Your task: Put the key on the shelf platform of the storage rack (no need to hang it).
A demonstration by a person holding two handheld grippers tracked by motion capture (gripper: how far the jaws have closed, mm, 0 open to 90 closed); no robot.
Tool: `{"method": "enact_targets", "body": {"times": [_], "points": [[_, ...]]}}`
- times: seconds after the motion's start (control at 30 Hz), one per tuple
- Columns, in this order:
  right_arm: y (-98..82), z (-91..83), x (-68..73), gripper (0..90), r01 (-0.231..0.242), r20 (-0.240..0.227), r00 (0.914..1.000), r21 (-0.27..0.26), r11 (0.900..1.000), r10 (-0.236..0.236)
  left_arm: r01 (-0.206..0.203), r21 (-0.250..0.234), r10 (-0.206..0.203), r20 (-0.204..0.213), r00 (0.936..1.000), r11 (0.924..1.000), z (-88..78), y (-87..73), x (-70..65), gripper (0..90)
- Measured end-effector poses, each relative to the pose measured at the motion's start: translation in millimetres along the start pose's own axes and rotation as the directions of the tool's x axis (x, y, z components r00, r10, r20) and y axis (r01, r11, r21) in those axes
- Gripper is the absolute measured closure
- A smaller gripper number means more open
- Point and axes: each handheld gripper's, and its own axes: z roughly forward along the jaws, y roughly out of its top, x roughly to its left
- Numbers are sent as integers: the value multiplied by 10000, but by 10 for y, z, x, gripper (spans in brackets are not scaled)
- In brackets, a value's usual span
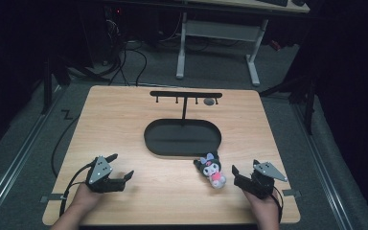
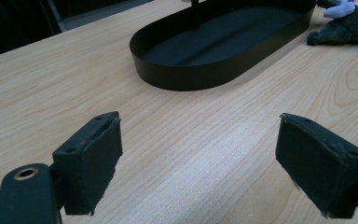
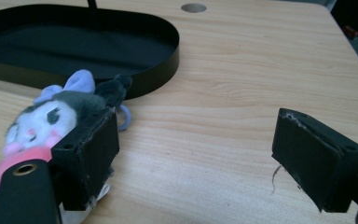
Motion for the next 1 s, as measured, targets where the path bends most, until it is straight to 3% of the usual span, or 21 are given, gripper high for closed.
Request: {"method": "enact_targets", "body": {"times": [0.13,0.23,0.67,1.0], "points": [[28,-20,29,151,196,-134,9997,345,9992,-192,27,79,-27,-17,10000,10000,15,5,0,154],[31,-21,54,150,324,78,9994,795,9963,-331,21,78,-21,5,10000,10000,14,5,-2,154],[91,9,39,160,260,-18,9997,1601,9868,-261,2,103,-2,9,10000,9999,24,8,-2,154],[73,65,-36,190,-26,-65,10000,2777,9607,45,72,156,-73,68,10000,9999,49,18,3,154]]}}
